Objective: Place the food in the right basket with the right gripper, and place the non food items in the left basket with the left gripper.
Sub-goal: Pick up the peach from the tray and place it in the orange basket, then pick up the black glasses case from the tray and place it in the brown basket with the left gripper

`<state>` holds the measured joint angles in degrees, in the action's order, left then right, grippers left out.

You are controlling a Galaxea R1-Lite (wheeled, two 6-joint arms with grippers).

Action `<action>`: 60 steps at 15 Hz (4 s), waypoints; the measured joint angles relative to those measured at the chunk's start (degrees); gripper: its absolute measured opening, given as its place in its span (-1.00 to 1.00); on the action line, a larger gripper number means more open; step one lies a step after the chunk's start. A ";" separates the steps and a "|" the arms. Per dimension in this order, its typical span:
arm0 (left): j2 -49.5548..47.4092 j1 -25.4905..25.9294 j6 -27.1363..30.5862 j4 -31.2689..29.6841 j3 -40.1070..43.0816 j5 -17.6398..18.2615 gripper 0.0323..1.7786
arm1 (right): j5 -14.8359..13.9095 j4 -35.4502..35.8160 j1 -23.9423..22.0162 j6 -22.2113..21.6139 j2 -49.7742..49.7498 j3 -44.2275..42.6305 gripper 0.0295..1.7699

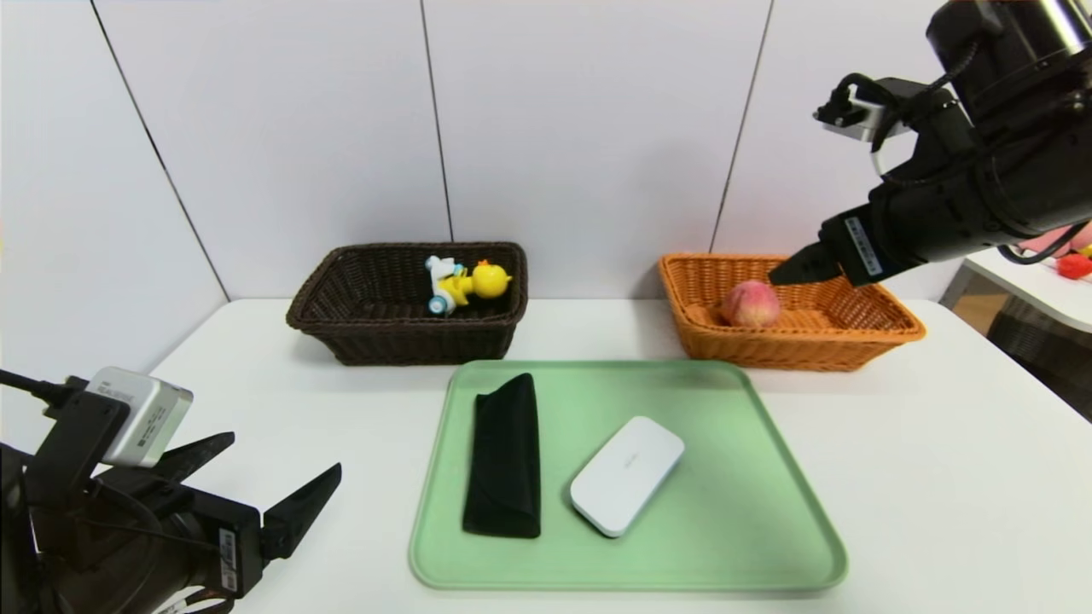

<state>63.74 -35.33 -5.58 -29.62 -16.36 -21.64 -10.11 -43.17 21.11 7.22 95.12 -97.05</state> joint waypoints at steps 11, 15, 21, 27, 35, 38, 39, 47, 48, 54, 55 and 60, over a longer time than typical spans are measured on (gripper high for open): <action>0.01 -0.09 -0.50 -0.11 -0.15 0.54 0.90 | 0.77 14.12 3.47 -4.13 -22.72 37.02 0.91; 0.01 -0.11 -1.46 -0.13 0.49 0.63 0.90 | 1.04 17.18 3.33 -7.68 -31.78 48.70 0.91; 0.26 -2.57 -1.94 -0.17 0.96 0.78 0.90 | 1.27 33.61 3.22 -8.47 -44.61 67.97 0.91; 4.33 -6.14 -1.30 -0.11 -4.52 0.85 0.90 | 1.76 34.94 3.57 -8.40 -47.95 71.39 0.91; 18.01 -8.22 -3.15 2.67 -20.02 -0.94 0.90 | 1.84 34.94 3.66 -8.16 -48.46 73.00 0.91; 21.65 -9.26 -7.50 10.61 -27.43 -1.65 0.90 | 2.04 34.96 3.66 -8.18 -48.43 73.07 0.91; 22.72 -9.55 -9.41 14.38 -30.11 -1.67 0.90 | 2.30 34.94 3.66 -8.16 -48.43 73.11 0.91; 31.38 -12.06 -25.33 45.69 -50.75 -0.74 0.90 | 2.61 34.94 3.66 -7.92 -48.43 73.52 0.91; 32.61 -12.11 -26.55 49.65 -53.32 -0.49 0.90 | 2.54 34.94 3.66 -7.88 -48.43 73.66 0.91; 39.23 -12.13 -32.10 68.05 -66.99 5.00 0.90 | 2.50 35.04 3.66 -7.01 -48.30 73.68 0.91; 40.41 -12.13 -33.37 70.19 -69.17 6.13 0.90 | 2.54 35.05 3.66 -6.75 -48.26 73.59 0.91; 46.53 -12.13 -35.26 74.22 -76.39 8.24 0.90 | 2.58 35.04 3.66 -6.49 -48.10 73.51 0.92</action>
<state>110.28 -47.46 -40.84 44.59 -92.75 -13.40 -7.52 -8.13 24.77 0.73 47.02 -23.54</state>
